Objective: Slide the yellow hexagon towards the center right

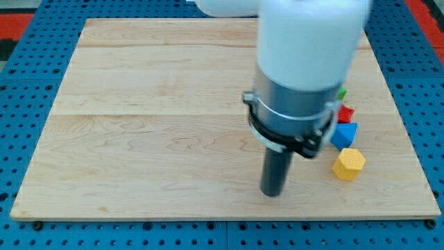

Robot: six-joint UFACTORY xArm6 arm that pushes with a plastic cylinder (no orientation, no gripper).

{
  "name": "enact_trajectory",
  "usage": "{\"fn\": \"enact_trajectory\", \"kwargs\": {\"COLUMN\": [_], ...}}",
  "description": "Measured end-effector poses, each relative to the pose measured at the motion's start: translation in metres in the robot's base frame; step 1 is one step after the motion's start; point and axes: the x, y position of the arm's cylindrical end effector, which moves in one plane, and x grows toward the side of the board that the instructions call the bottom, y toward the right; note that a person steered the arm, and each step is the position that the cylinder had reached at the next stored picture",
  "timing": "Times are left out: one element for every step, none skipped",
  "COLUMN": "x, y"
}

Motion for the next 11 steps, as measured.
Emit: {"fn": "enact_trajectory", "kwargs": {"x": [0.007,0.007,0.007,0.007,0.007,0.011,-0.003,-0.029,-0.050,-0.061,-0.050], "y": [0.002,-0.007,-0.014,-0.019,-0.019,-0.004,0.044,0.098,0.147,0.178,0.179]}}
